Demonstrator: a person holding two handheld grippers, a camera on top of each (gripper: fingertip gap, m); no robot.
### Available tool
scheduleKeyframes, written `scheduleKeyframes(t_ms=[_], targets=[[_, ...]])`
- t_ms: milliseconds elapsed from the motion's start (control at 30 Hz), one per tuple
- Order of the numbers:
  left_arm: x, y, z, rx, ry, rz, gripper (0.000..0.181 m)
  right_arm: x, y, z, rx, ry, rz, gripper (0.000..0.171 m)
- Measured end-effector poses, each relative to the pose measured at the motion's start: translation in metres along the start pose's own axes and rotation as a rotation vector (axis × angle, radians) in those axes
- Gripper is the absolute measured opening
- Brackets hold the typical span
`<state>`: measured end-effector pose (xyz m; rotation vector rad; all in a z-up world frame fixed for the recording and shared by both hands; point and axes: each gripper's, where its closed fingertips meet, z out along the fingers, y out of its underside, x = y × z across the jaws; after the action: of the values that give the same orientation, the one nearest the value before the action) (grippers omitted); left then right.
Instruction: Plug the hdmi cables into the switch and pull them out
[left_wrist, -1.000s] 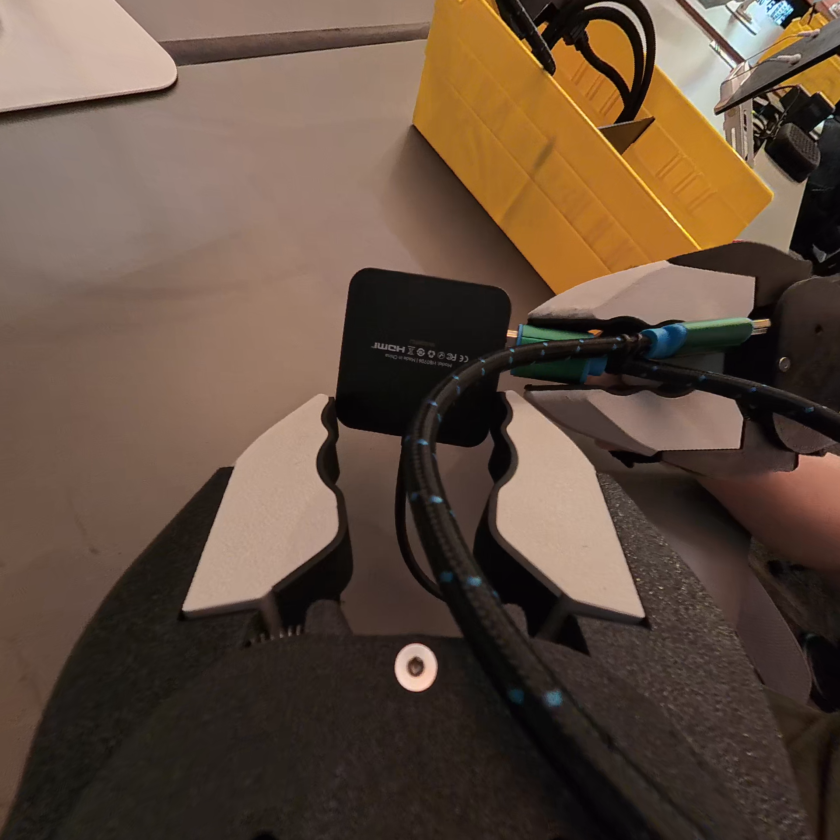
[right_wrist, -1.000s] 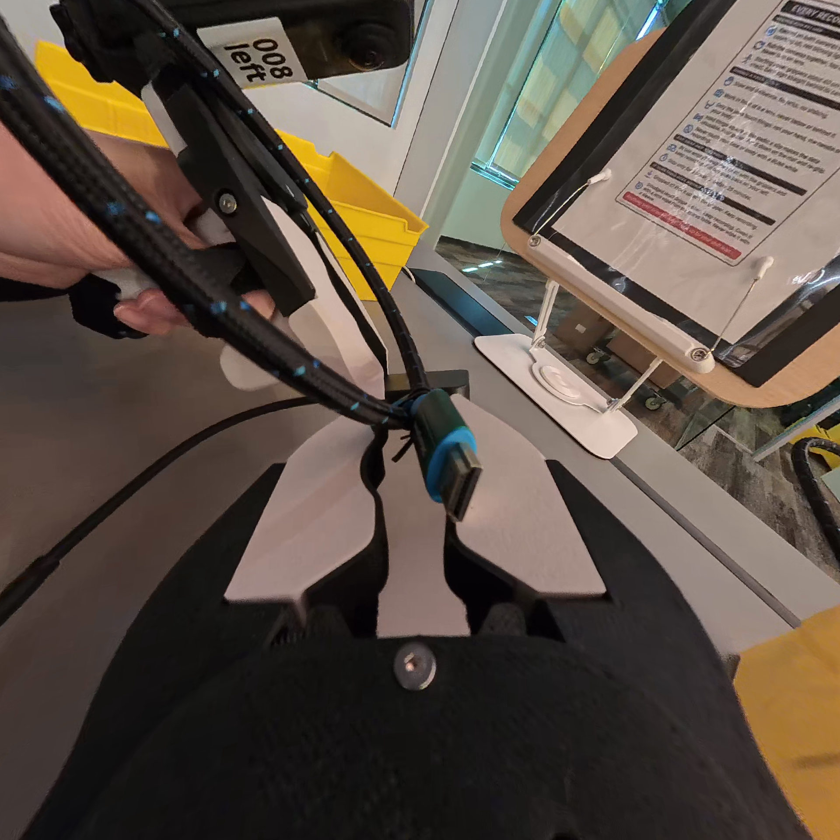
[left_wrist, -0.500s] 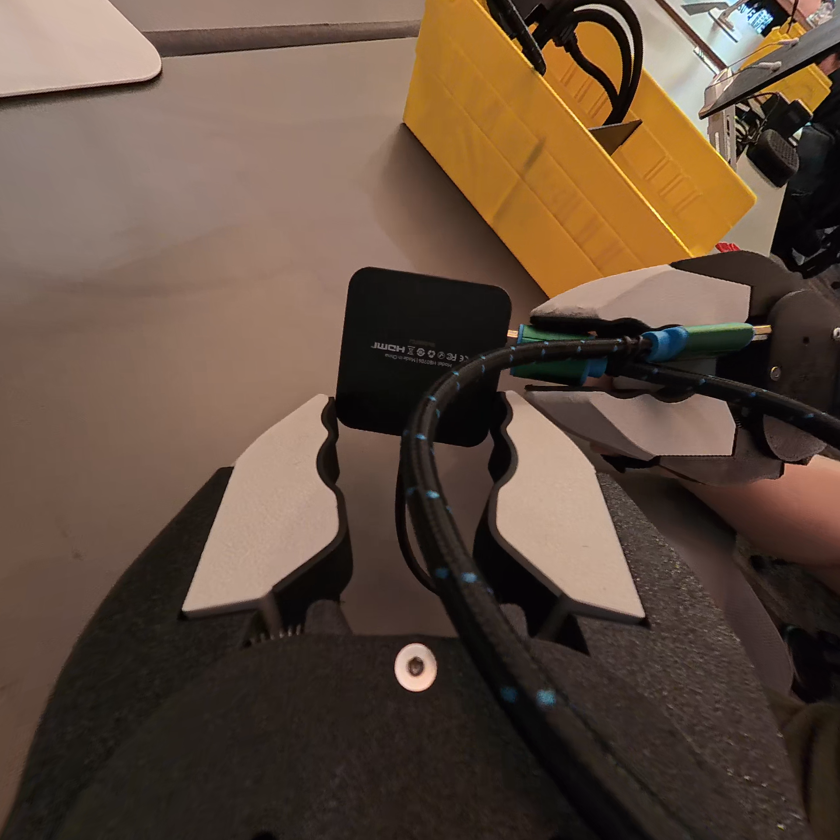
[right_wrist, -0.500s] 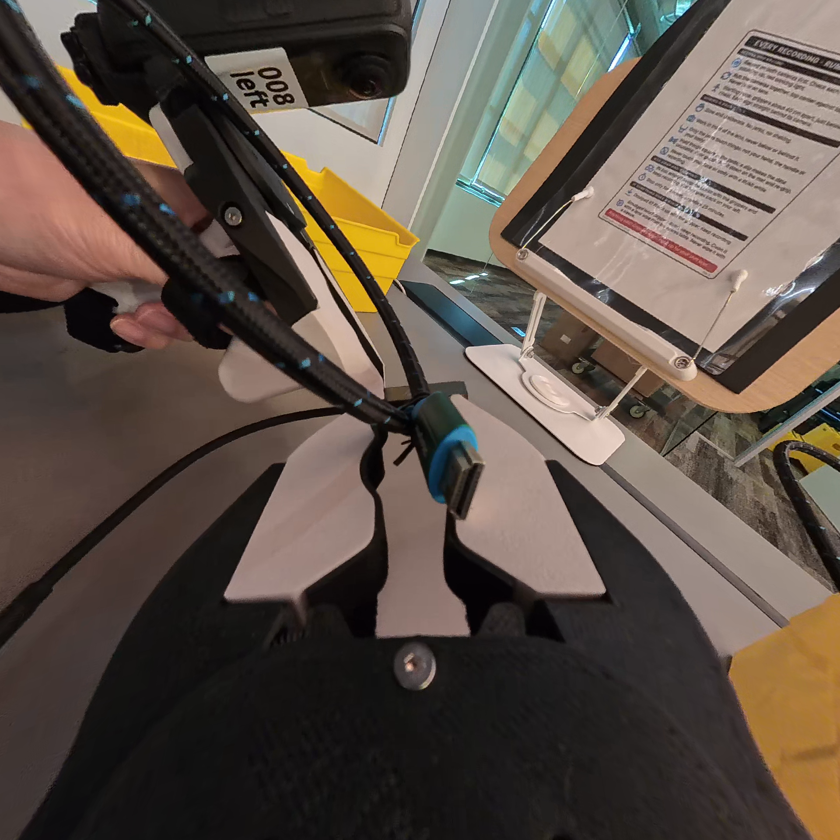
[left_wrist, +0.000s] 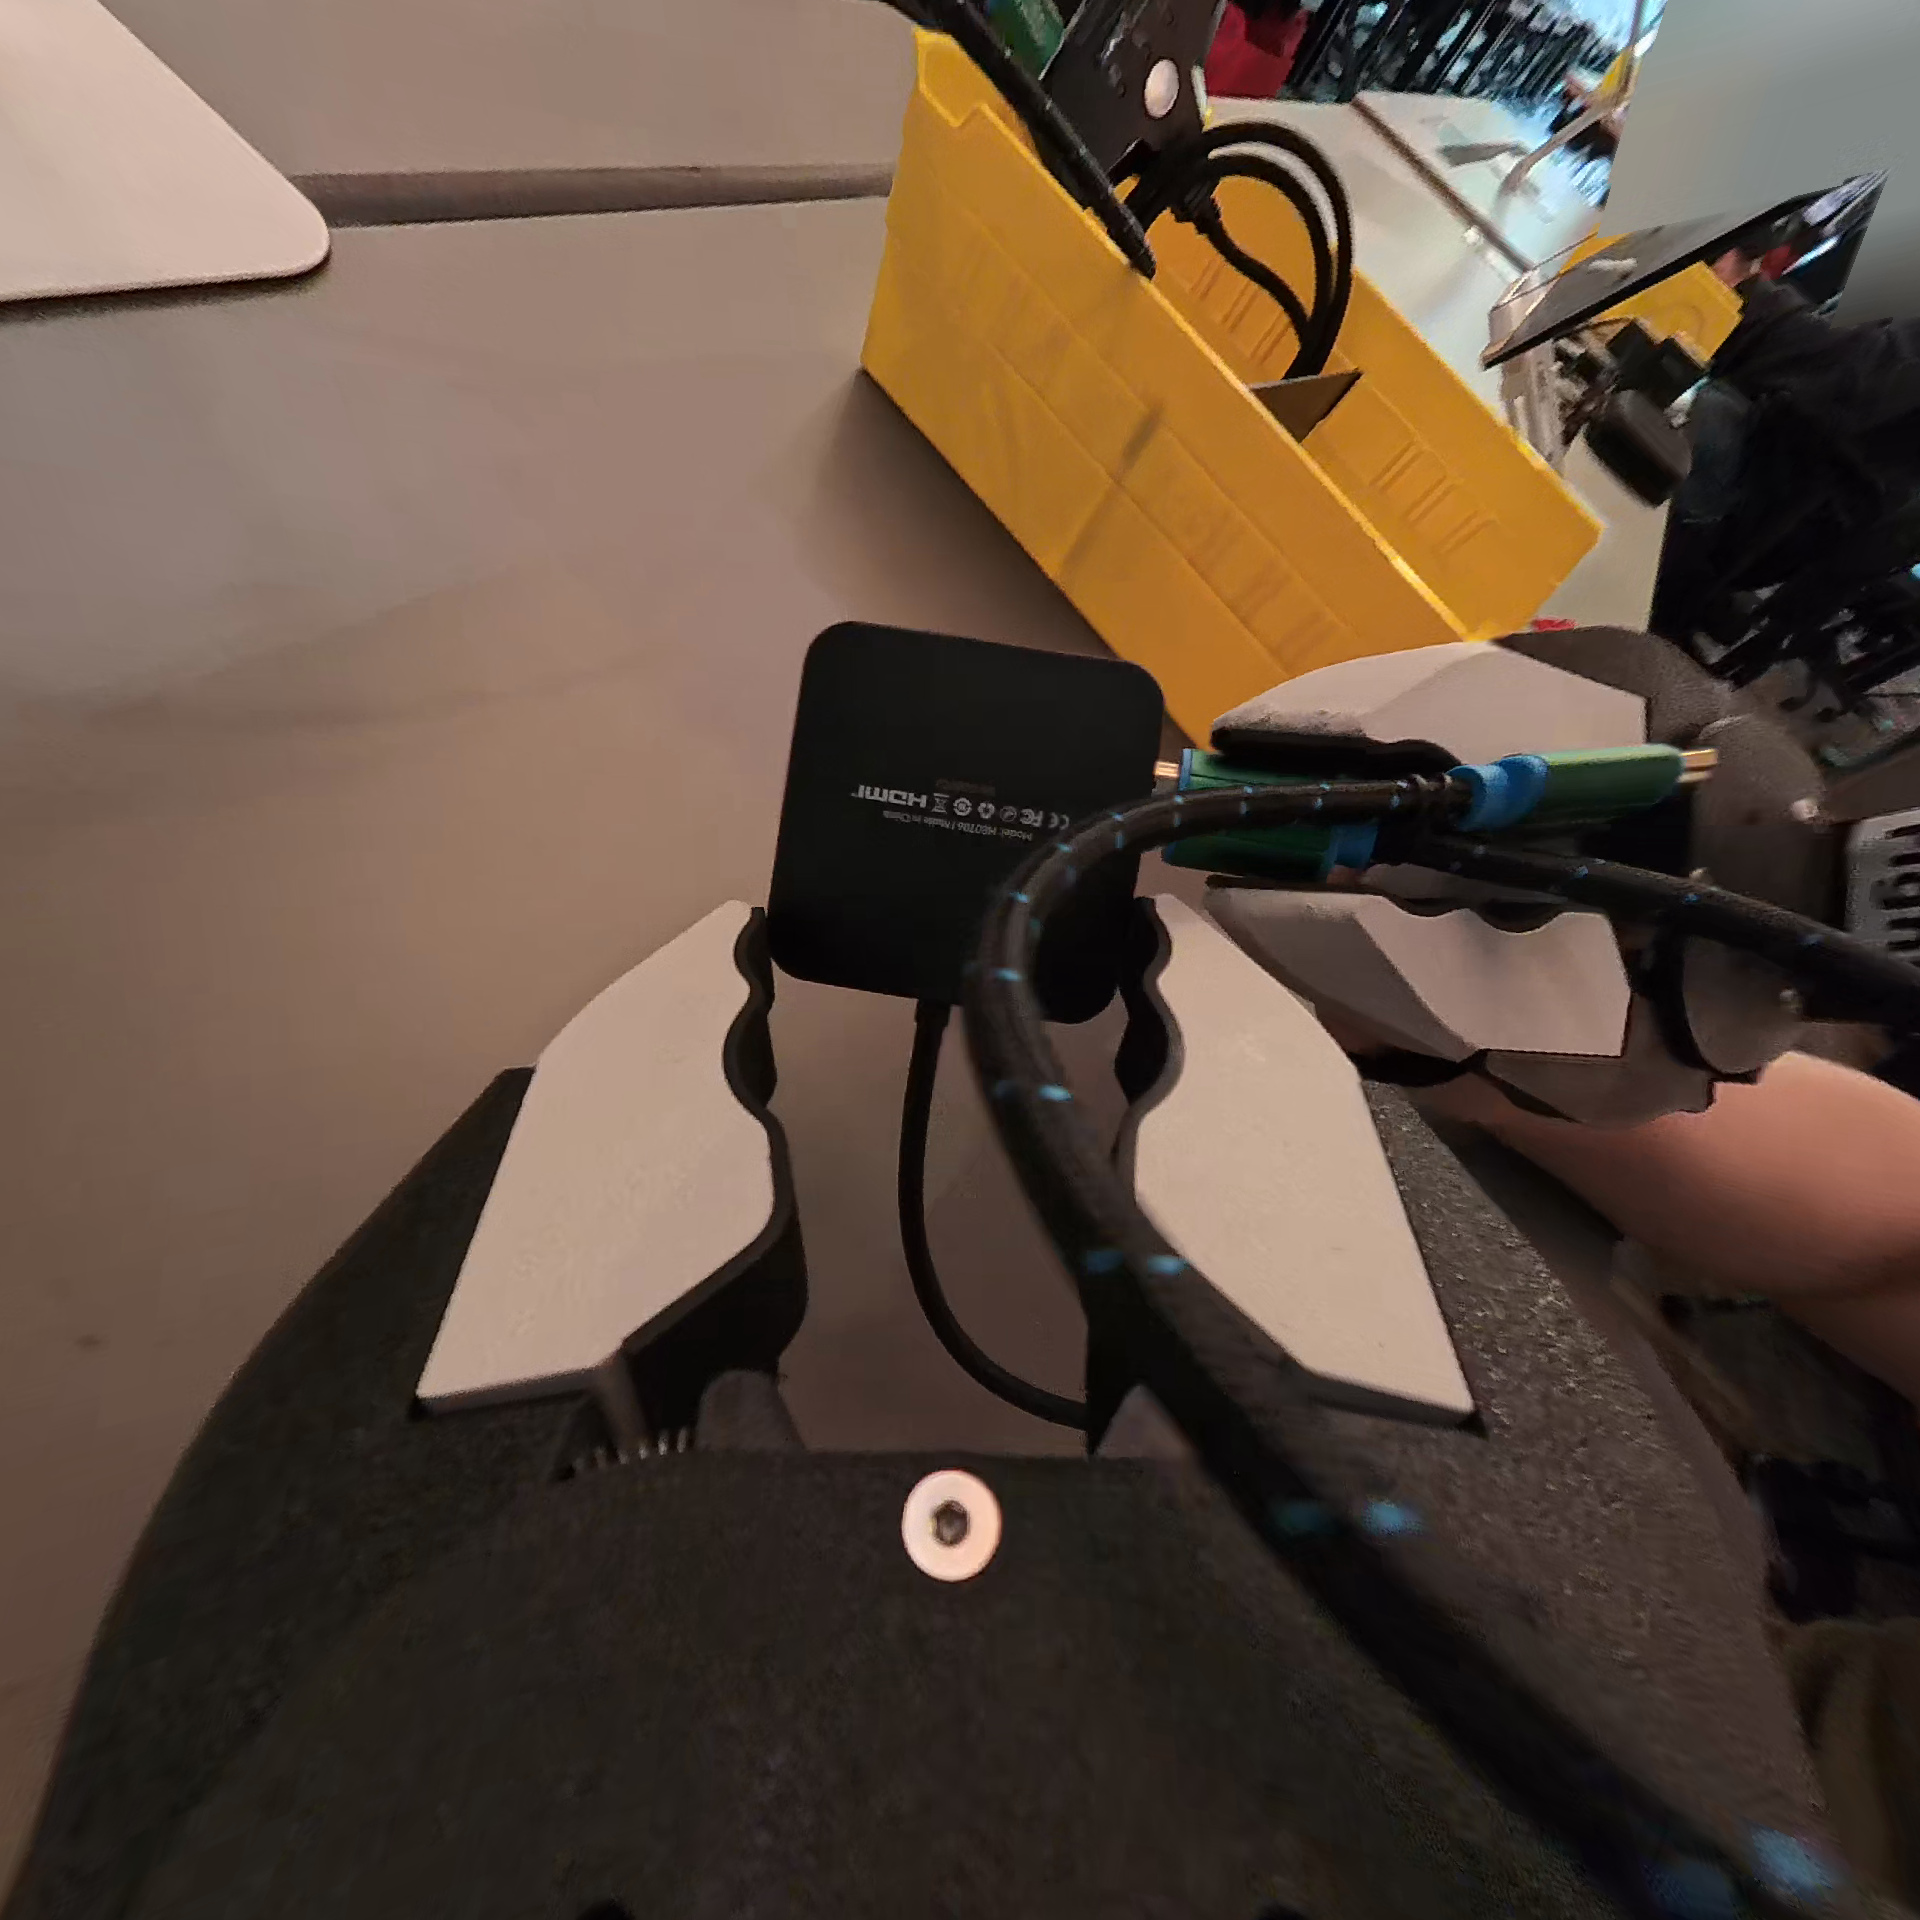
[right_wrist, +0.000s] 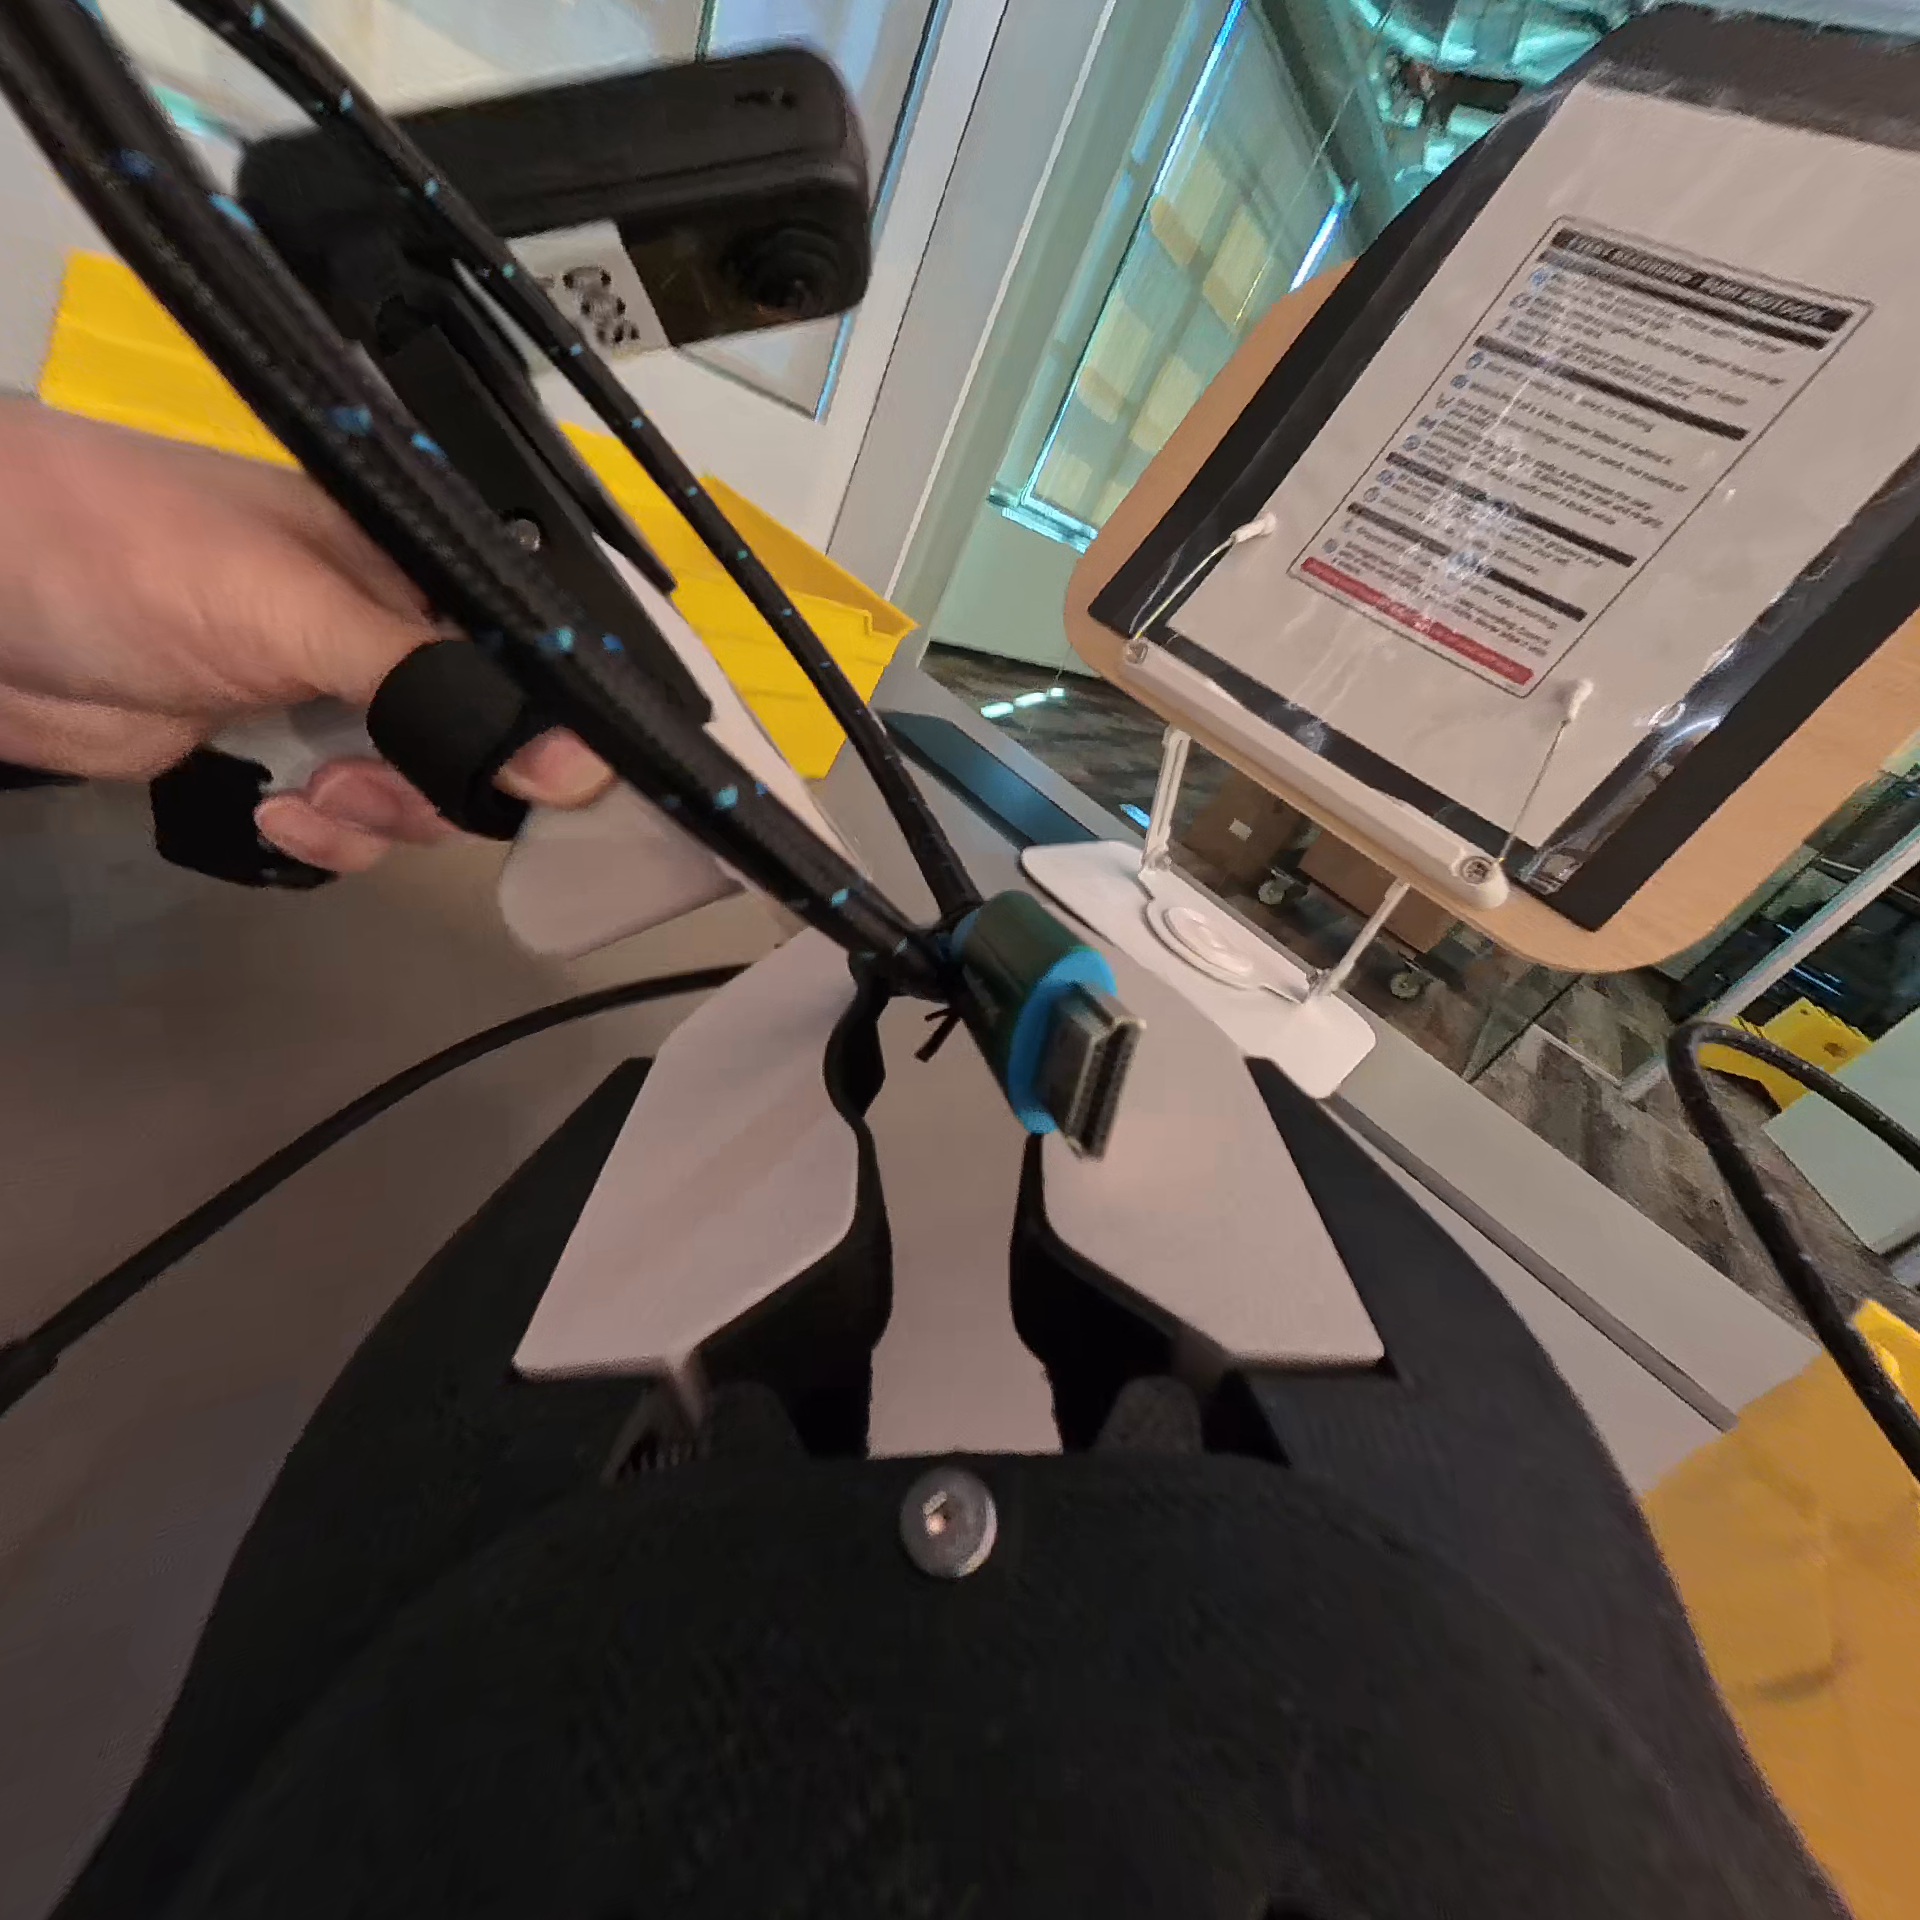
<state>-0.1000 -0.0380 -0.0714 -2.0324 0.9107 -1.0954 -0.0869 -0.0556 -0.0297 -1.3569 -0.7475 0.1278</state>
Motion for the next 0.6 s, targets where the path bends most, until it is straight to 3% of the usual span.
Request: scheduleKeyframes(t_ms=[133, 600], targets=[[0.0069, -0.0001, 0.0023, 0.022, 0.072, -0.060, 0.065, 0.0004, -0.0054, -0.0024, 0.039, 0.005, 0.020, 0.024], [0.0051, -0.0048, 0.0011, 0.048, -0.052, 0.073, 0.064, 0.0032, -0.0011, -0.0009, 0.055, 0.028, 0.056, 0.024]])
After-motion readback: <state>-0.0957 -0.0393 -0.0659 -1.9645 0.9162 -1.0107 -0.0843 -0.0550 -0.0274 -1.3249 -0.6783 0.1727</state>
